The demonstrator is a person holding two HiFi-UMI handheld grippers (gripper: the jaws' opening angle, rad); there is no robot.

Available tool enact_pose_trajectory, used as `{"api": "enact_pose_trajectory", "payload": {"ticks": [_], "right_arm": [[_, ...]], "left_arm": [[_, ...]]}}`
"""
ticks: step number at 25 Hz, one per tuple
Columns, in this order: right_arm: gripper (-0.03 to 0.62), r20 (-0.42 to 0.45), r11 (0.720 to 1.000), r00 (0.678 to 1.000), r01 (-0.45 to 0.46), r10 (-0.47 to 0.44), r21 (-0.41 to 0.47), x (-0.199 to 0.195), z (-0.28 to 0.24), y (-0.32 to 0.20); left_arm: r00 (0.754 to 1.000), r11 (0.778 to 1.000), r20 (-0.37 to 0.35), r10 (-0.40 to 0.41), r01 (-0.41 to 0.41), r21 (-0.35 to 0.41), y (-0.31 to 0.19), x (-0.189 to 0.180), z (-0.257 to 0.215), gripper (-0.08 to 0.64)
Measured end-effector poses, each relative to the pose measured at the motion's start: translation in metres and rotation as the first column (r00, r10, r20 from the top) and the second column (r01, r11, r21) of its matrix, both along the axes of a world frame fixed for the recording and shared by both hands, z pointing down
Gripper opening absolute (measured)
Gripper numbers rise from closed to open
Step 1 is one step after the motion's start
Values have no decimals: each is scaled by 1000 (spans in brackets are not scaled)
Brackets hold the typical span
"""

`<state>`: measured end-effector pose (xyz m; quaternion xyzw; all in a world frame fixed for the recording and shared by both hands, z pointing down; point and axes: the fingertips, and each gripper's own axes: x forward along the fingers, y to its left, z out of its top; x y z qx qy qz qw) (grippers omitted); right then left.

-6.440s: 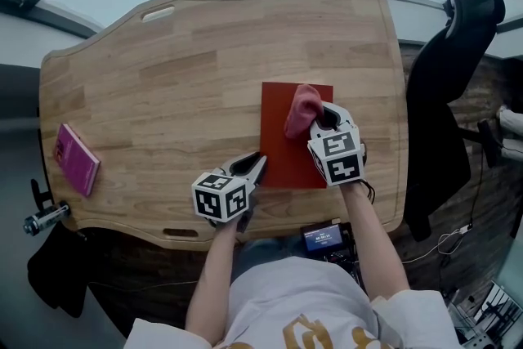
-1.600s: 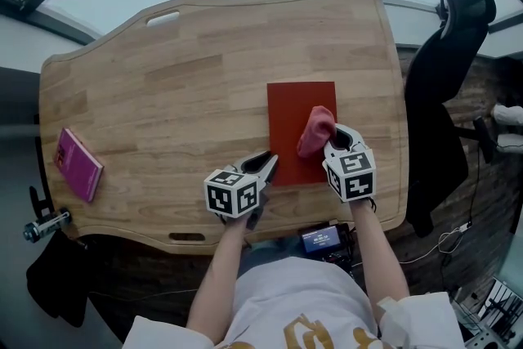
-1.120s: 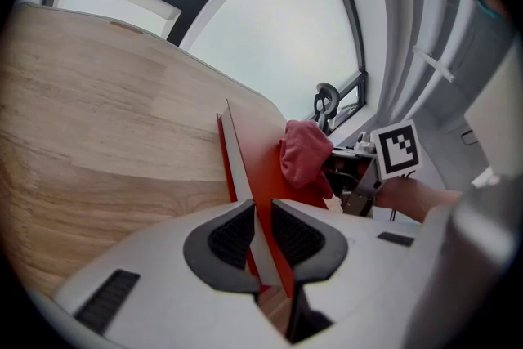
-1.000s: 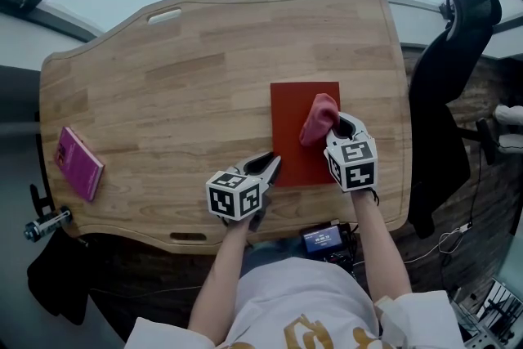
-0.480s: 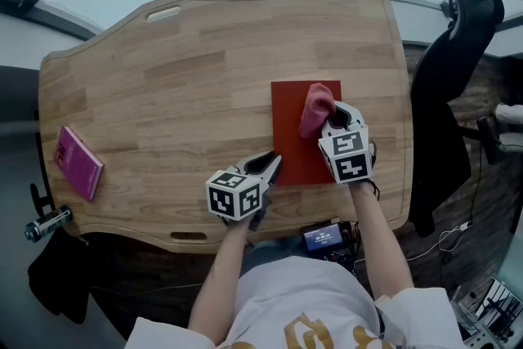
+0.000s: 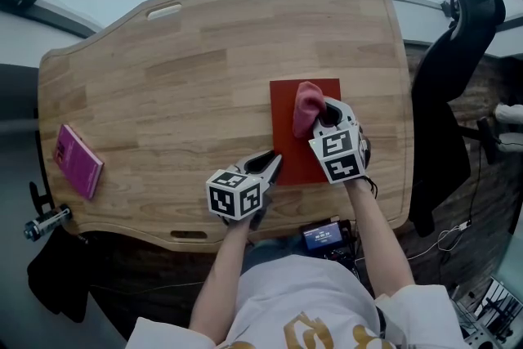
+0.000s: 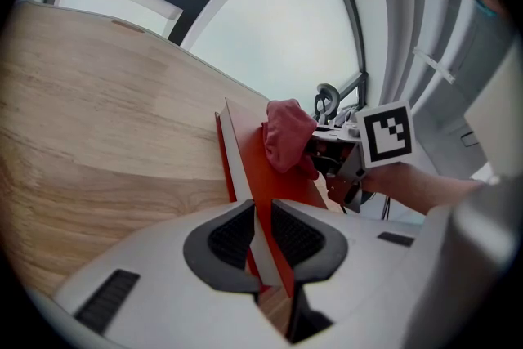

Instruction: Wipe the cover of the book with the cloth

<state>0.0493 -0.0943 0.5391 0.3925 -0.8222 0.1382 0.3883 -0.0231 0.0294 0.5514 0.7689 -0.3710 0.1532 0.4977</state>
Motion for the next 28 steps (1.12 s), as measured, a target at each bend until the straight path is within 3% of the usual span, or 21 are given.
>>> {"api": "enact_pose_trajectory", "payload": {"ticks": [28], "right_arm": [[58,57,997,997,52,-49,-55,-24,2,65]], "left_arm": [[1000,1000,-27,2,-2,3,1,-1,2,77]]}}
